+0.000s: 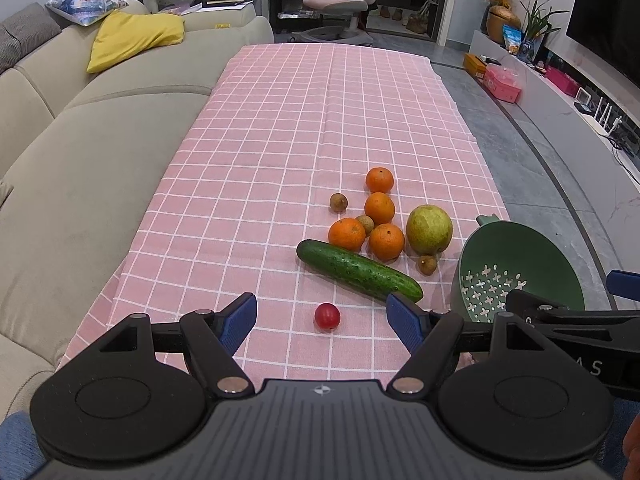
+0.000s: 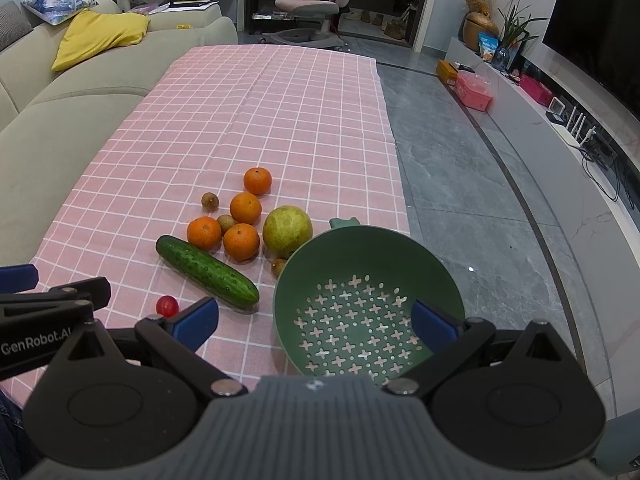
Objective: Organize fruits
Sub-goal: 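Grasp the red cherry tomato with the left gripper while the right gripper grasps the green pear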
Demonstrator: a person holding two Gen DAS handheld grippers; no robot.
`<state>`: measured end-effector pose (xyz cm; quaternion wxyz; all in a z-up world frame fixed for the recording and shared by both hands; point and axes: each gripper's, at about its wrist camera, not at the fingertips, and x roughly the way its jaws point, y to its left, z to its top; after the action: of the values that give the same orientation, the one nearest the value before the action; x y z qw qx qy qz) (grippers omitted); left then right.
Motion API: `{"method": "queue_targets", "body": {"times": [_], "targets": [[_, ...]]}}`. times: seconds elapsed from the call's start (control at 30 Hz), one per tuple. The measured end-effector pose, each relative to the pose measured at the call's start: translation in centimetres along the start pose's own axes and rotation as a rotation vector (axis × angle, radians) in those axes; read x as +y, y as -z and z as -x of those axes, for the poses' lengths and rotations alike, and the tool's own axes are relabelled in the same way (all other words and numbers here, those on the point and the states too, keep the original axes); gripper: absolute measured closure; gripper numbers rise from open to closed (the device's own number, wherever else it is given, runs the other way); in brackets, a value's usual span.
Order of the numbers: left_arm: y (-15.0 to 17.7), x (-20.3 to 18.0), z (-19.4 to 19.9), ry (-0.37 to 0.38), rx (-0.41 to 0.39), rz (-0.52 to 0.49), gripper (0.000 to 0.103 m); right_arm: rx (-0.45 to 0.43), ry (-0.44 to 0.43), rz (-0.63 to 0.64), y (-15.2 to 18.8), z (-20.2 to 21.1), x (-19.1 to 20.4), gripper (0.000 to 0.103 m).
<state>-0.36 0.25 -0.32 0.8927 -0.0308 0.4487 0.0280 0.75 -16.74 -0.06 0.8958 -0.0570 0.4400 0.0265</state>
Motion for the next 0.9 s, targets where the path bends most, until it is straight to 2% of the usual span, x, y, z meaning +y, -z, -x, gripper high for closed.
{"method": "queue_targets", "body": {"times": [0.47,0.6,0.67,0.8,0.9], "targets": [[0.1,0.8,-1.0,0.02,0.017,0.021,0.016,0.016,0.005,0.012,-0.1,-0.9,0.5,0.004],[0.3,1.7,-1.9,0.068,0.035,0.039,0.015,-0.013,-0.044,0.036,-0.5,-1.2,0.2,0.004],[0.6,2.5,-2.5,0.085,0.041,0.043,0.015,-0.038,-0.068,0.067,-1.0,-1.5,-0.2,0.004],[1.4,3.6,-4.4,0.071,0.064,0.034,0.016,-0.042,-0.079,0.138,-2.9,-3.0,-1.2,0.004],[2.1,4.3,-6.0,0.103,0.1,0.036,0.022,-0.031,-0.099,0.159,-4.8,-4.6,-2.1,0.004]]}}
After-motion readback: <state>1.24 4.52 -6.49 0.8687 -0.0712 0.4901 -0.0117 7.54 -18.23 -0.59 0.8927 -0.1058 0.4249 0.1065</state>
